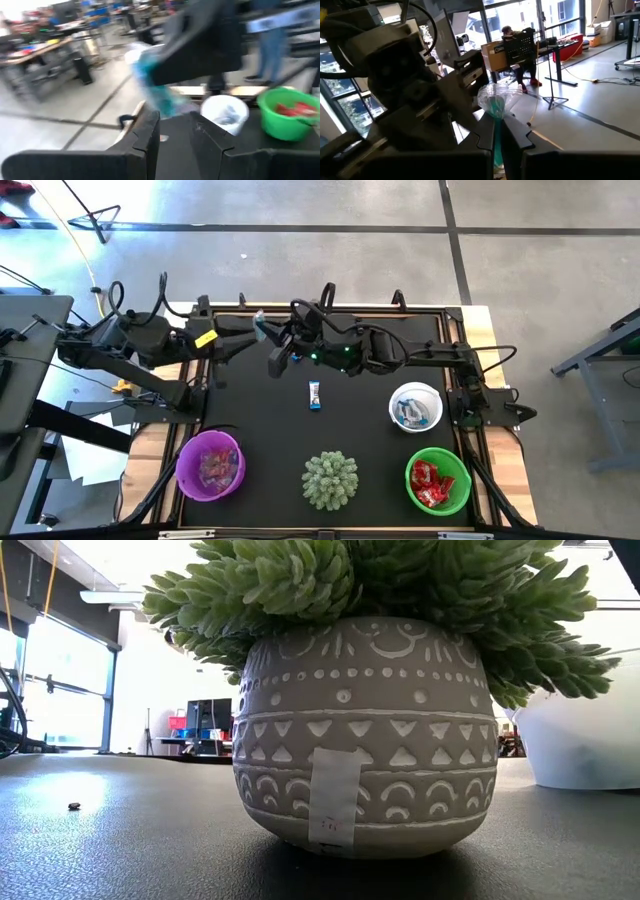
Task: Sort candy
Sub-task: Put the transparent candy wrapper into the purple bucket
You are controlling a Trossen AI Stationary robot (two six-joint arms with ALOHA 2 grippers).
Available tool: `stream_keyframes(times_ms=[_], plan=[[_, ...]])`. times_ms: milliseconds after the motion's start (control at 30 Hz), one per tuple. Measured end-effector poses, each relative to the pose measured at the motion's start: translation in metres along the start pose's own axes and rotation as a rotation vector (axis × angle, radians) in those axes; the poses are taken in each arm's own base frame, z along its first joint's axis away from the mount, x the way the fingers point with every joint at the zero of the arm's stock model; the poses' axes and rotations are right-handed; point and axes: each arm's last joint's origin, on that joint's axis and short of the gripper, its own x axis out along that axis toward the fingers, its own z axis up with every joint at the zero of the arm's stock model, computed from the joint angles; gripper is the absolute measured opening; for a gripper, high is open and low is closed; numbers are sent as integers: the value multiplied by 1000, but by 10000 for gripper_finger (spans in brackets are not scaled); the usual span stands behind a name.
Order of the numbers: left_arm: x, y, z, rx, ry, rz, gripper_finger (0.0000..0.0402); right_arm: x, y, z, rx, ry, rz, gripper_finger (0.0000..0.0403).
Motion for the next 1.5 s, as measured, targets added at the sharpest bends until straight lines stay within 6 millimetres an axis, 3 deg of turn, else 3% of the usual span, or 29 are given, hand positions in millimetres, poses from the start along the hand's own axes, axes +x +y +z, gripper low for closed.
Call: stream_keyframes(times_ms=[133,367,667,1500], plan=[[0,2,0,-61,3,80,90,0,0,-1,-4,7,-1,5],[-1,1,0,-140,-2,6,90,0,1,-1,-15,12,0,5],[3,-4,-1,-115,18,-73,91,0,0,-2,-22,21,-2,5],[13,3,-1,-98,21,-7,91,-2,3,-4,-3,27,-15,5]])
